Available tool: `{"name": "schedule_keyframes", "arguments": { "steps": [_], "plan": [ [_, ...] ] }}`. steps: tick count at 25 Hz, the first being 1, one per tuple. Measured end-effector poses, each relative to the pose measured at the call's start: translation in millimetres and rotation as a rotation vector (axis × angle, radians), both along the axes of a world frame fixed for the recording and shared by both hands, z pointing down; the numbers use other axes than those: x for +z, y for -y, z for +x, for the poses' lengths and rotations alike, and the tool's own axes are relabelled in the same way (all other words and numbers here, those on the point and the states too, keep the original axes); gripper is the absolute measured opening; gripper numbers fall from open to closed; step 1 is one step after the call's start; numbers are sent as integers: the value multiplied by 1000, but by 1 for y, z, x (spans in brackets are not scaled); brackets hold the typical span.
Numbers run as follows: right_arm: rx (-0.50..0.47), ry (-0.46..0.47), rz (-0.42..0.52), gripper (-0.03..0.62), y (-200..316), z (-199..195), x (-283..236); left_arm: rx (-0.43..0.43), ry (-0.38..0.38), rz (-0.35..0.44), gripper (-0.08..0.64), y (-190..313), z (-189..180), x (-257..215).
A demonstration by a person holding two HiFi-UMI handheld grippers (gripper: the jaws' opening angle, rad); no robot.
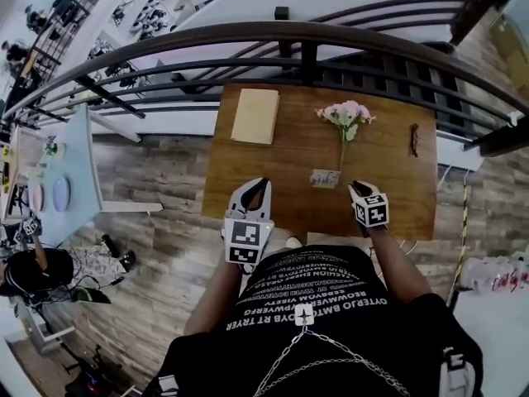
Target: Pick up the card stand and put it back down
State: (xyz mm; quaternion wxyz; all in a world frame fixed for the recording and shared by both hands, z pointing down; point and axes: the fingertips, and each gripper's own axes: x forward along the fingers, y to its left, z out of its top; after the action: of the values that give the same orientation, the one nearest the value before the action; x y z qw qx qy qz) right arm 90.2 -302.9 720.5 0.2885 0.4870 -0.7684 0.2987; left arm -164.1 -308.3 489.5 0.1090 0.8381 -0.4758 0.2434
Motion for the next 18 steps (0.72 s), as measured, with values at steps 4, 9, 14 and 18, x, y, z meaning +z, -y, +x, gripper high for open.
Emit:
{"name": "schedule_keyframes", "arguments": {
  "steps": [4,9,14,18],
  "plan": [
    [30,33,126,15,-9,10,-60,-25,-13,63,29,-1,-16,-18],
    [15,37,318,14,-17,8,-155,-28,-23,90,29,-16,-27,-37],
    [-5,36,414,14,-36,0,-220,10,-69,135,29,-37,-14,-57],
    [-27,25,441,14,-50,-5,-248,25,-108,147,29,-44,-2,-58]
  ]
}}
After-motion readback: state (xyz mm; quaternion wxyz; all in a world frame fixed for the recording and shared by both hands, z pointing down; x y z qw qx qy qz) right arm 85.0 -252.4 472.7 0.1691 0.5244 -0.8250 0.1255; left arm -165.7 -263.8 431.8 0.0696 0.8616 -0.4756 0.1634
